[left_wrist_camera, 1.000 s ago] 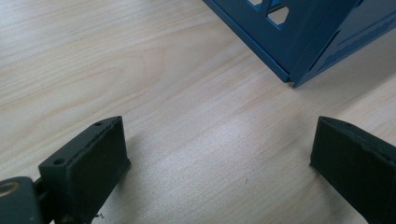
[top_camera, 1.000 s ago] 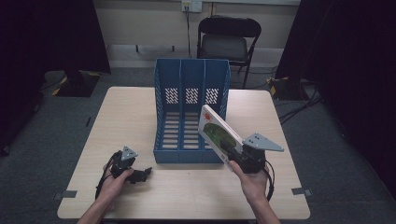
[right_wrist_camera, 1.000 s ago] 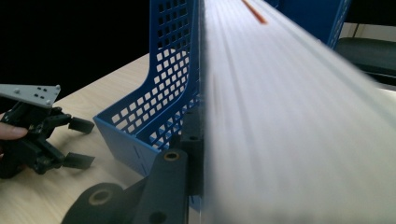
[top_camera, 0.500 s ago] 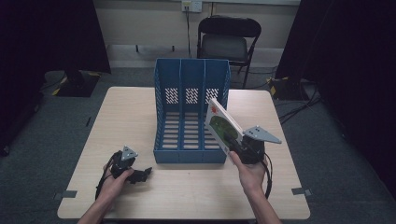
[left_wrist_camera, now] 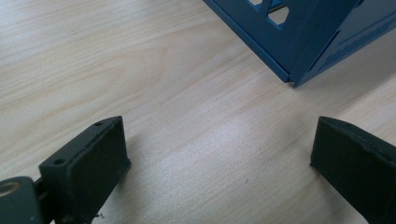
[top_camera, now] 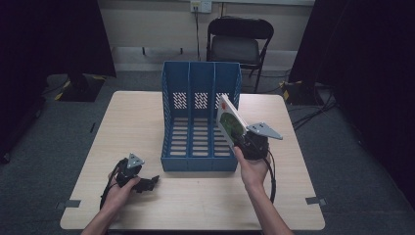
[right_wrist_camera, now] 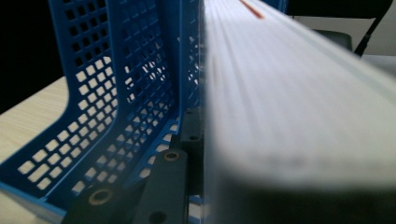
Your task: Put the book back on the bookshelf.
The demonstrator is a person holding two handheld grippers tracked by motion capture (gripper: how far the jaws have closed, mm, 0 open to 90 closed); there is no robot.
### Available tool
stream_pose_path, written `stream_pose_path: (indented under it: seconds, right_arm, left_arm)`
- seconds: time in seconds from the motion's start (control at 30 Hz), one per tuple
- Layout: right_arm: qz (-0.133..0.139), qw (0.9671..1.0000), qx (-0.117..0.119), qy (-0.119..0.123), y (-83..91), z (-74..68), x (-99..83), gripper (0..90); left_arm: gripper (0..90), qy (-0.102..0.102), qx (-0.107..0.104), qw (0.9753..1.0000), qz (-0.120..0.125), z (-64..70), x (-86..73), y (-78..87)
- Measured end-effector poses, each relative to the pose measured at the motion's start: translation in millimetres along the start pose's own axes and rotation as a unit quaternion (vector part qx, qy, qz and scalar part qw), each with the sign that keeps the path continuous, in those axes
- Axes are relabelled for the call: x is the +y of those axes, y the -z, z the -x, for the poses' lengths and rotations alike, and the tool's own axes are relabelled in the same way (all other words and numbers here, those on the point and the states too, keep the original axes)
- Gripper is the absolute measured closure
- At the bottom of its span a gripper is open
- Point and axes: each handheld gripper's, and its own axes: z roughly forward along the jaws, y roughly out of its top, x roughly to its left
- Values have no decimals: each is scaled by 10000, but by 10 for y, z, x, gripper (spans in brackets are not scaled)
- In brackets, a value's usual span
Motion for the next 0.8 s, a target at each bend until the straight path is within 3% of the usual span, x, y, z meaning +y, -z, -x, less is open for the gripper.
stream_pose_path:
  seconds: [0.17,0.5,0.8]
  right_arm:
    - [-51,9999,-112,-40,-133,-7,27,764]
    - [-186,9994,-263,130,-449,-75,-23,763]
    - [-333,9989,-326,89,-569,-91,-118,763]
  left_arm:
    - [33,3,0,10000,1,0,0,0]
    - [33,-5,10,10000,-22,0,2,3]
    - [33,0,-1,10000,-3,0,0,0]
